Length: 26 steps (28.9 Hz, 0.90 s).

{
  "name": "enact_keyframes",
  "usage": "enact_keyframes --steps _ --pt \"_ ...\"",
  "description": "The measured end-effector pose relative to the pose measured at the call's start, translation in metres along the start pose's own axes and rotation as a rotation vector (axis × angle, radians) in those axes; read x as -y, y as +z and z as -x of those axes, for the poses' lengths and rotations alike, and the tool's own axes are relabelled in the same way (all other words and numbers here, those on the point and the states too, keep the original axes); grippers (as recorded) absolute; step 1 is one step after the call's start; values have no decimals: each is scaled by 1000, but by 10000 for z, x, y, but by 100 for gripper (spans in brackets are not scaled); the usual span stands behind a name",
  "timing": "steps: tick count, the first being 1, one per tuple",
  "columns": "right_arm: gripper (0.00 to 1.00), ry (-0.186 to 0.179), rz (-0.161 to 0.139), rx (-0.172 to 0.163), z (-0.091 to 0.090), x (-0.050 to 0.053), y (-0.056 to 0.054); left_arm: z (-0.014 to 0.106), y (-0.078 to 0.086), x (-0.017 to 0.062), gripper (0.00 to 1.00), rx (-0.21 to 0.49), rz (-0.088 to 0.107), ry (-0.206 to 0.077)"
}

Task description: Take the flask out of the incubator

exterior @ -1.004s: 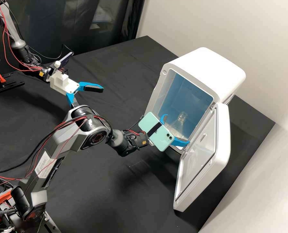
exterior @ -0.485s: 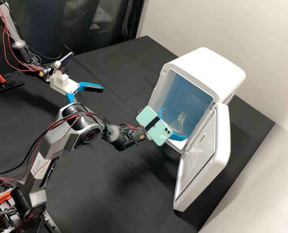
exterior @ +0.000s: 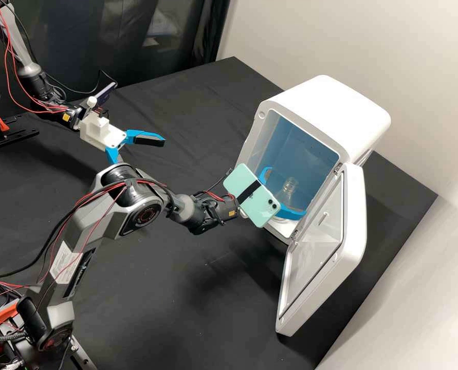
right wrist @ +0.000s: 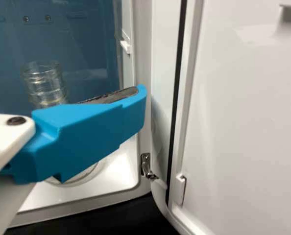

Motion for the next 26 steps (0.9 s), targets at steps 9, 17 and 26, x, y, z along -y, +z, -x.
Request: enact_keyframes --steps 9,17,26 --pt "100 -15 -29 27 -62 53 -81 0 0 2 100 -1 0 -2" --pt "100 -53 -28 22 2 135 -166 -4 -1 -3 100 0 0 0" --pt "100 -56 -27 8 53 119 -235 -13 -22 -22 100 -5 -3 7"
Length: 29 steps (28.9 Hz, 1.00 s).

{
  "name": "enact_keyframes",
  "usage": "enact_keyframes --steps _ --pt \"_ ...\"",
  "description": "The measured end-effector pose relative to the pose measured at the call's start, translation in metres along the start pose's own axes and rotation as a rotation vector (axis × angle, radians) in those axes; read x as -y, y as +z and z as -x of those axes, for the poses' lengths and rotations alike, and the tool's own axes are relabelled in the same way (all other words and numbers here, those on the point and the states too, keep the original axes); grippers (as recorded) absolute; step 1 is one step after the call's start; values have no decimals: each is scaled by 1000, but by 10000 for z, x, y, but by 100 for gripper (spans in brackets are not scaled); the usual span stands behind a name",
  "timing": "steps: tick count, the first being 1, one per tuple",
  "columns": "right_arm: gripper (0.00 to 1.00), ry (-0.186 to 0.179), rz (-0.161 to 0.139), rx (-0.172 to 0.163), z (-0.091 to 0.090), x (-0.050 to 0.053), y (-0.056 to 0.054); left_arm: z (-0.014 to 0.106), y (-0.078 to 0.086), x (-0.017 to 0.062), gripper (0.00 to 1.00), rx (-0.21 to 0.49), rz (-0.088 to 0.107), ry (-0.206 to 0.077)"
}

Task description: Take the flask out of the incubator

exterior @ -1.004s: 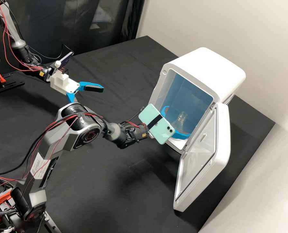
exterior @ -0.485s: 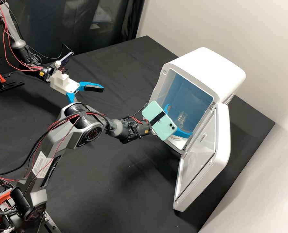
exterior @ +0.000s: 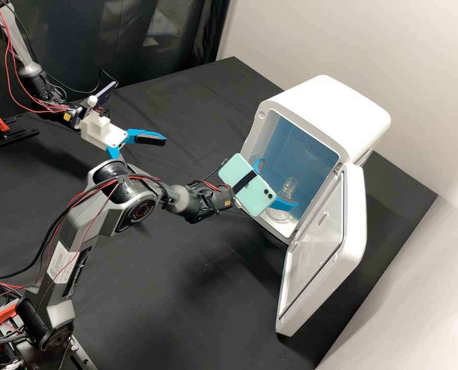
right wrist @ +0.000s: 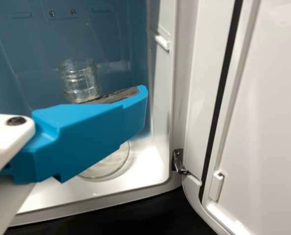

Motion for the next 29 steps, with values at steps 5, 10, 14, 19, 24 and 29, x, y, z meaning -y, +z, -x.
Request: enact_keyframes --steps 5,10,14,19,24,29 --pt "100 1 -4 -4 -59 -3 -22 1 -3 -1 100 -1 0 0" --pt "100 5 17 -10 -165 14 -32 1 -6 -1 100 -2 0 0" --pt "100 6 33 -15 -250 27 -44 1 -6 -1 100 -2 0 0" --pt "100 -1 38 -2 -313 61 -15 -7 -7 -9 100 -2 -1 2" --pt "100 -10 56 11 -380 95 12 -12 -9 -11 100 -3 -1 1" --pt "100 -14 59 18 -432 141 58 -14 4 -8 100 1 -2 0"
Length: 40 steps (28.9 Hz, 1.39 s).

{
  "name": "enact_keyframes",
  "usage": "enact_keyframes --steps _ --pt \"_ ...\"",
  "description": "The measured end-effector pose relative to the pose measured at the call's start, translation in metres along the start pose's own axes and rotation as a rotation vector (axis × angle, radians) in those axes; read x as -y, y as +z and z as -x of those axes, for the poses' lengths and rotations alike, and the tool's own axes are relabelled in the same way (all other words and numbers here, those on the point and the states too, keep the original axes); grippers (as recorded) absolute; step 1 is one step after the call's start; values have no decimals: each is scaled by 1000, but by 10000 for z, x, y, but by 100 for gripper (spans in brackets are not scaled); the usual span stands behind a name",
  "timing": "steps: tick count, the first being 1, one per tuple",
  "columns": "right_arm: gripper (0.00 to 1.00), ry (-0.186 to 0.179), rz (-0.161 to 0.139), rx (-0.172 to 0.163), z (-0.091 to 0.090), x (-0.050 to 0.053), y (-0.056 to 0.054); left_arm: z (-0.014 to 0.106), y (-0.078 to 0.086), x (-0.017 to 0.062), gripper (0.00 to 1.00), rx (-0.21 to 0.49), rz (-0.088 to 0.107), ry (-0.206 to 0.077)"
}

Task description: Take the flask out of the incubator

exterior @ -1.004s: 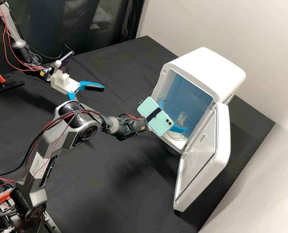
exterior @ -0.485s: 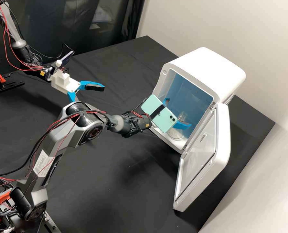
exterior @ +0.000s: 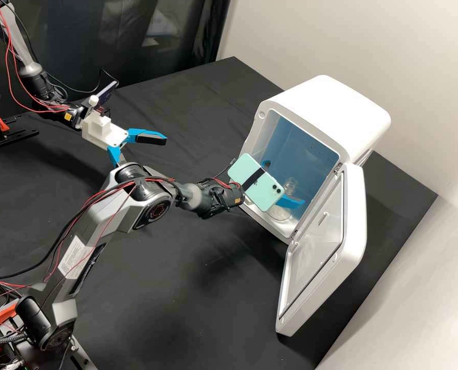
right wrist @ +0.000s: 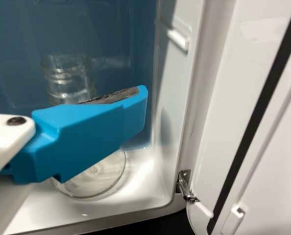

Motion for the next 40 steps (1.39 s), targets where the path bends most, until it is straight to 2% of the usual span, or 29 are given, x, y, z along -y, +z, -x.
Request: enact_keyframes --steps 4,7,8,10,17,24,27,32,40 --pt "100 -4 3 18 -66 43 96 0 -1 0 100 -2 1 0" --pt "100 -4 10 24 -96 52 129 0 -1 0 100 -2 1 0" --pt "100 -18 8 33 -103 65 137 0 -1 0 100 -2 1 0" --pt "100 -11 -5 38 -114 54 133 0 -1 0 100 -2 1 0" --pt "100 -8 -5 37 -119 41 133 -2 -3 6 100 -2 1 -2" --pt "100 17 -17 25 -171 -27 98 -9 -10 33 100 -4 4 -12" --pt "100 12 -9 26 -191 -46 82 -9 -10 33 100 -4 4 -12" --pt "100 5 11 35 -211 -23 114 -8 -15 32 100 -6 4 -11" --pt "100 2 11 40 -212 -18 122 -8 -15 32 100 -6 4 -11"
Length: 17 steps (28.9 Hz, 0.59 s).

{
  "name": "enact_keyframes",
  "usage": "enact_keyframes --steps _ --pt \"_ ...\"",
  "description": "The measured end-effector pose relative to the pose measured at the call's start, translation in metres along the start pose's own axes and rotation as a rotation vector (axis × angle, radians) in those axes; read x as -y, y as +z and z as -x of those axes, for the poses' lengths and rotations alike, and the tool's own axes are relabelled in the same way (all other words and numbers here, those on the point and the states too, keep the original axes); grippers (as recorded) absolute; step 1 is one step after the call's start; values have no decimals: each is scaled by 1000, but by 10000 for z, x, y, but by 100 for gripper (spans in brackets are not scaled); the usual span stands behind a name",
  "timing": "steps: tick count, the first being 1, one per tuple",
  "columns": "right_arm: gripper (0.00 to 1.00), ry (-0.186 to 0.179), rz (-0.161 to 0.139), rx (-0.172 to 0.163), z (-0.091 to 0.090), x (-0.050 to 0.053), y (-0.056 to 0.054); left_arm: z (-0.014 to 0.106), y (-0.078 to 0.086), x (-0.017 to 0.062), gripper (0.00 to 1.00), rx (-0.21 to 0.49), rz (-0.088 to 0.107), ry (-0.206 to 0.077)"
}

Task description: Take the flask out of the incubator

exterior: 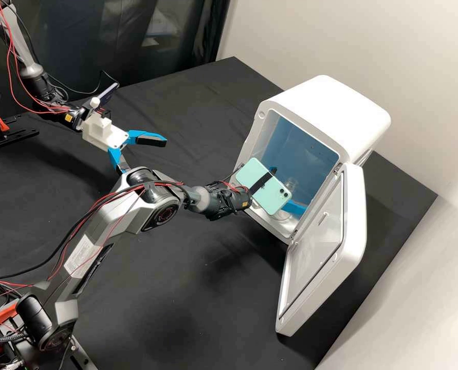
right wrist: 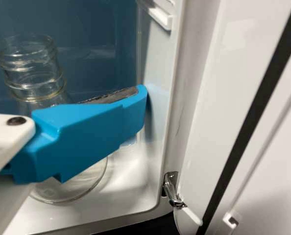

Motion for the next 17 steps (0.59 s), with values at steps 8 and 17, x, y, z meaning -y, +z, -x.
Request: enact_keyframes --steps 8,17 --pt "0 0 -17 12 1 18 -17 0 0 0 100 0 0 0" --pt "0 -1 -12 17 -12 19 -16 -1 -1 4 100 0 0 -2"
